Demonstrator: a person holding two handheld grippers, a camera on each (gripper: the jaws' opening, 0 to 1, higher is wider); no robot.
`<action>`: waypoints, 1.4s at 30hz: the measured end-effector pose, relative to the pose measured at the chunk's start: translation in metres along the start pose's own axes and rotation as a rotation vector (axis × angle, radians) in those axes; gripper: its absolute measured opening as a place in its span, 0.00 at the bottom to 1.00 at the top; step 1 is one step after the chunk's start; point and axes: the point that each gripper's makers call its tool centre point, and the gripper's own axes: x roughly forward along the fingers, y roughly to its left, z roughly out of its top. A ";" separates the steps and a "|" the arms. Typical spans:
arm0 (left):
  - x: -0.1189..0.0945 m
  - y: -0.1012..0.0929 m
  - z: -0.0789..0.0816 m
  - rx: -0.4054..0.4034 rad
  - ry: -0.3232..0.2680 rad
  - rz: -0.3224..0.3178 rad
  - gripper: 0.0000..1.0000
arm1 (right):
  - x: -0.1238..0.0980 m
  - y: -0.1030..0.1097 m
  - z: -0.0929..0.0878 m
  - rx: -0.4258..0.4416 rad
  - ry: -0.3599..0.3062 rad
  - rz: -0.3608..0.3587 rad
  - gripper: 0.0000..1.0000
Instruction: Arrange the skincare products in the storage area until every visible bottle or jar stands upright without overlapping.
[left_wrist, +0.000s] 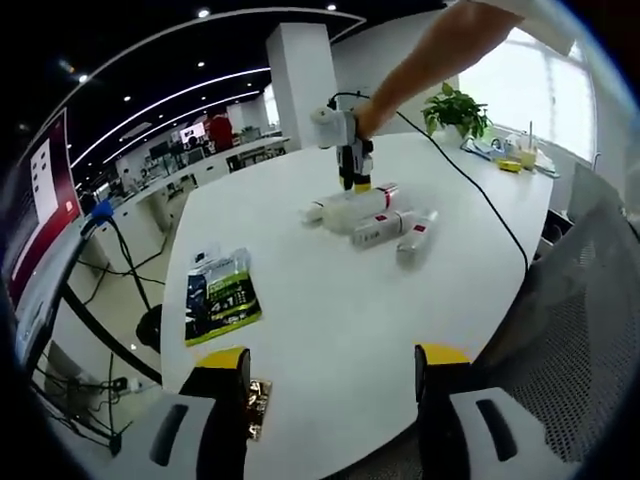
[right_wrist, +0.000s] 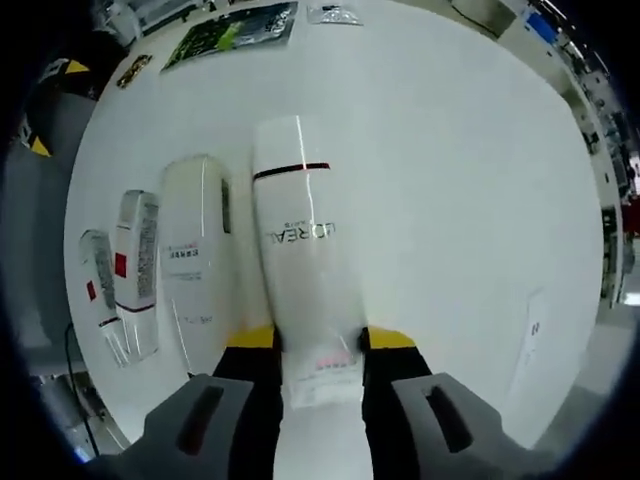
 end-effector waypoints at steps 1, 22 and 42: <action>0.000 0.000 0.000 0.001 0.000 0.001 0.69 | -0.003 0.000 0.002 0.000 -0.008 -0.013 0.25; -0.001 0.002 0.003 0.012 -0.015 0.009 0.66 | -0.057 -0.012 0.015 -0.129 -0.048 -0.206 0.22; -0.001 0.005 0.003 0.011 -0.017 0.020 0.66 | -0.112 0.052 0.036 -0.449 -0.071 -0.352 0.22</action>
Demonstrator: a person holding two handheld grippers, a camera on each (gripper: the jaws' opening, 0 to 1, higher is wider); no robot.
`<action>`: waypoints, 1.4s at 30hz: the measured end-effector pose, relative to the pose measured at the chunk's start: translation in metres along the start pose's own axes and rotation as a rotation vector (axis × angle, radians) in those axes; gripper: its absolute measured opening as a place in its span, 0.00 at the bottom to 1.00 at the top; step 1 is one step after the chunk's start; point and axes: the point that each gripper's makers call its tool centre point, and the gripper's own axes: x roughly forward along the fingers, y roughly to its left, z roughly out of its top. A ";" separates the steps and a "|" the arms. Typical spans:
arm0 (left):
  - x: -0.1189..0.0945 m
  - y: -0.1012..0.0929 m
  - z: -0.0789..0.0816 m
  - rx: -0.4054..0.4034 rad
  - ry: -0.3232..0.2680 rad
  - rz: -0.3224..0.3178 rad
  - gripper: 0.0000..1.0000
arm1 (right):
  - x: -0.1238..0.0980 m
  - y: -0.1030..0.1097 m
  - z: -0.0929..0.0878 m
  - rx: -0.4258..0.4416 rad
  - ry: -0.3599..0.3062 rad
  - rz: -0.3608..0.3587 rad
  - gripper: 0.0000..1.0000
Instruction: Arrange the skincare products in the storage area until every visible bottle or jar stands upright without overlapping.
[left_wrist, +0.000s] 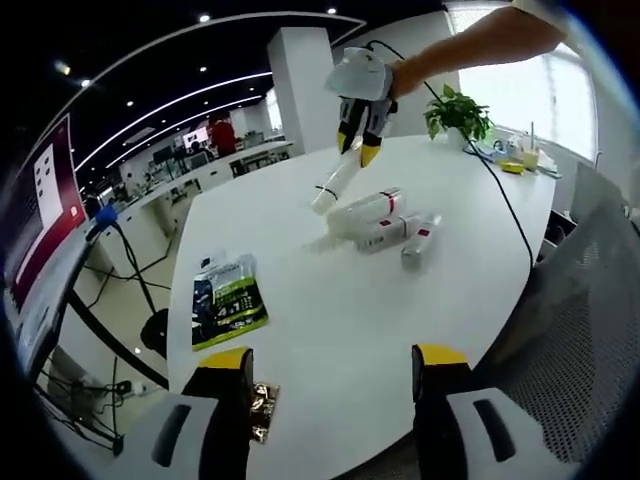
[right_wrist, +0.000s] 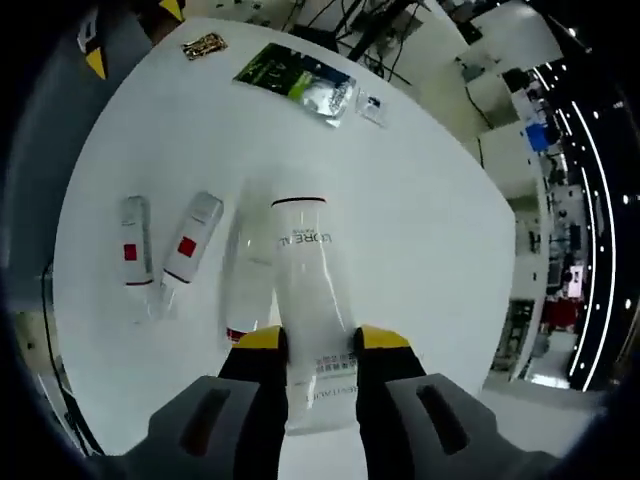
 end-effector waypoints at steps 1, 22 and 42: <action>0.000 0.000 0.000 -0.002 0.000 0.000 0.66 | -0.003 0.004 0.002 -0.010 -0.002 0.003 0.22; -0.009 -0.016 0.039 0.078 -0.118 0.000 0.83 | -0.055 0.101 0.094 -0.405 -0.098 -0.112 0.23; 0.018 -0.117 0.085 -0.059 -0.149 -0.375 0.58 | -0.107 0.152 0.138 -0.704 -0.219 -0.245 0.23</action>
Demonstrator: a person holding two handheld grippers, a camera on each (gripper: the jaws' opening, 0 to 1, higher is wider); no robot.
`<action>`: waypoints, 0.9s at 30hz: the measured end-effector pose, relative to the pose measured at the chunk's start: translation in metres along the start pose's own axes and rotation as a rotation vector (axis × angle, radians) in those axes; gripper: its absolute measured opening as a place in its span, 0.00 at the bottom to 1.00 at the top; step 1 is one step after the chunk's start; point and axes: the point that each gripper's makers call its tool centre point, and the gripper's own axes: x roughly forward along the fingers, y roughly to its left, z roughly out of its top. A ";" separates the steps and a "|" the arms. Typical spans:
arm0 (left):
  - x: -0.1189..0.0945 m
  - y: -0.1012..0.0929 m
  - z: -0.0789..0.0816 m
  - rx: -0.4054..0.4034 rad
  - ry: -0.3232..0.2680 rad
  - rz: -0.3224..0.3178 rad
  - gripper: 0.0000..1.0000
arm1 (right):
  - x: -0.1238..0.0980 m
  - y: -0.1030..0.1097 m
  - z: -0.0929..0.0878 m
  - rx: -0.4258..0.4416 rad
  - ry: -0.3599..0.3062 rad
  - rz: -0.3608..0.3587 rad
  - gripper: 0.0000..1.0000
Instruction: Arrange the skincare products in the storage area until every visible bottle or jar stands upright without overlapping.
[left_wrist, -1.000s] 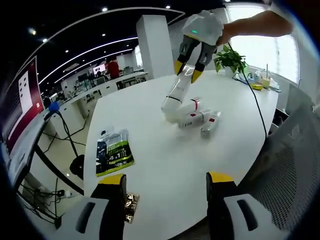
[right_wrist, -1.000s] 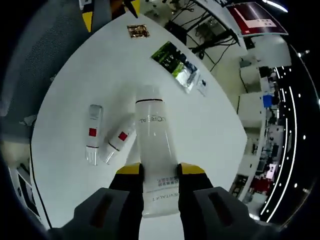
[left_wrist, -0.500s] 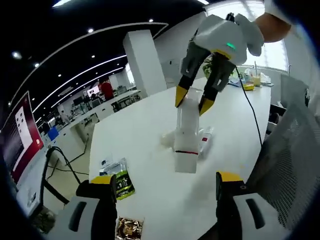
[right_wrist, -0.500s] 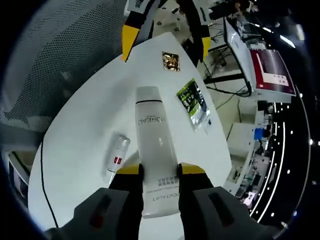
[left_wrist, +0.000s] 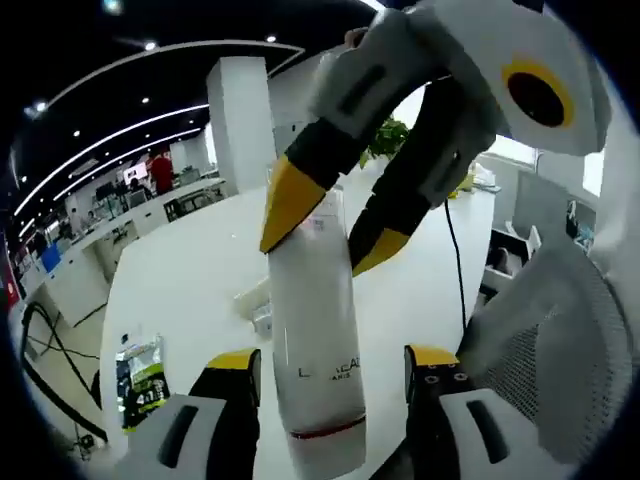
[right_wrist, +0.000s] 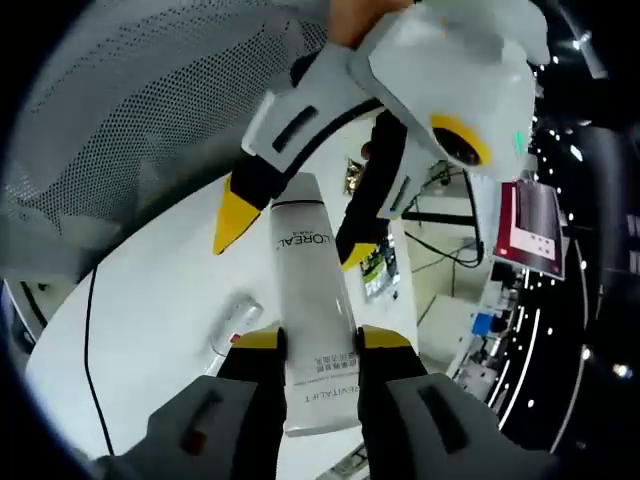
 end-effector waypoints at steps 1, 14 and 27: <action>0.000 -0.003 0.001 -0.046 -0.010 -0.028 0.56 | -0.001 0.001 0.001 -0.015 -0.003 -0.004 0.23; -0.003 -0.031 -0.020 -0.215 0.063 -0.219 0.28 | -0.009 0.018 0.029 -0.220 -0.062 -0.014 0.24; -0.011 -0.025 -0.017 -0.251 0.053 -0.174 0.20 | -0.004 0.007 0.029 -0.343 -0.093 -0.072 0.29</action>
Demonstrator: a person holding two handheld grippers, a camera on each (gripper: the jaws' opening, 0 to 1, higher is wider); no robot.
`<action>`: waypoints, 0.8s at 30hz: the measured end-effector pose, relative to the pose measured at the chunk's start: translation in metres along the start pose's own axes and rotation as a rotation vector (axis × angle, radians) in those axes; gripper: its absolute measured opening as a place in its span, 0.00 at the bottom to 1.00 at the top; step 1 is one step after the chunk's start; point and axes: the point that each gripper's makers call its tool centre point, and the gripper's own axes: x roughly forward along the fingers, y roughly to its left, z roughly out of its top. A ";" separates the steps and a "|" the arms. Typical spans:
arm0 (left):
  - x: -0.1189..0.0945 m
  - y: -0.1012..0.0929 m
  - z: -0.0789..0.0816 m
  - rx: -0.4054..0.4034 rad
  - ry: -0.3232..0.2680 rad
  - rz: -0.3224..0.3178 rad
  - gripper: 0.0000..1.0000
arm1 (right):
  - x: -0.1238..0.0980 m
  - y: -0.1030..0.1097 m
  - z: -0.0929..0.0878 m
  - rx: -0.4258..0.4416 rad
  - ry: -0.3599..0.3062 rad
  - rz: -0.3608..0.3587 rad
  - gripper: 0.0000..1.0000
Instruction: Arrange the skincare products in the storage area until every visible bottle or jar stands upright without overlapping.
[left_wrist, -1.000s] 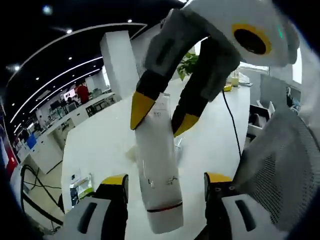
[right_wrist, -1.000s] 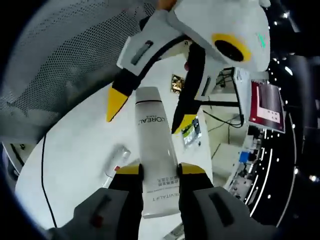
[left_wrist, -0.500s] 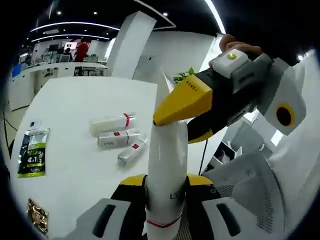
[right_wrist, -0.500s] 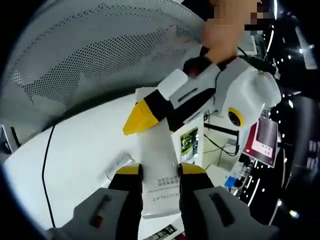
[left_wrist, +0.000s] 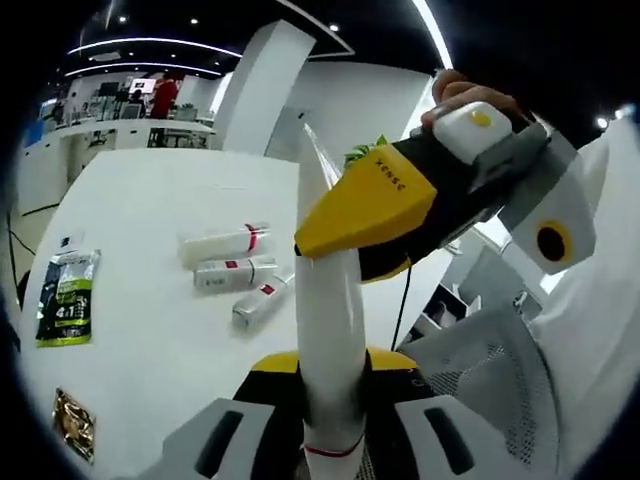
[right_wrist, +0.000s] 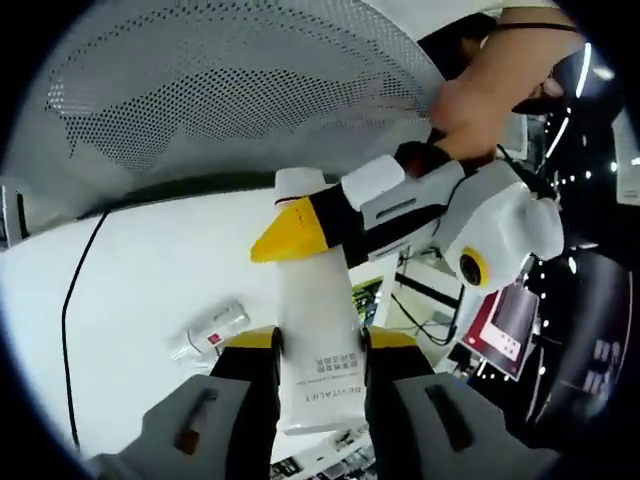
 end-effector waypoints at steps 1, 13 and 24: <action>-0.002 0.002 0.002 -0.006 -0.014 0.006 0.19 | 0.001 -0.003 -0.002 0.020 0.012 -0.018 0.30; -0.010 0.002 0.023 -0.186 -0.143 -0.073 0.18 | -0.010 -0.020 -0.019 0.270 0.021 -0.163 0.43; -0.016 0.010 0.037 -0.233 -0.228 -0.065 0.18 | -0.044 -0.015 -0.047 1.263 -0.097 -0.414 0.48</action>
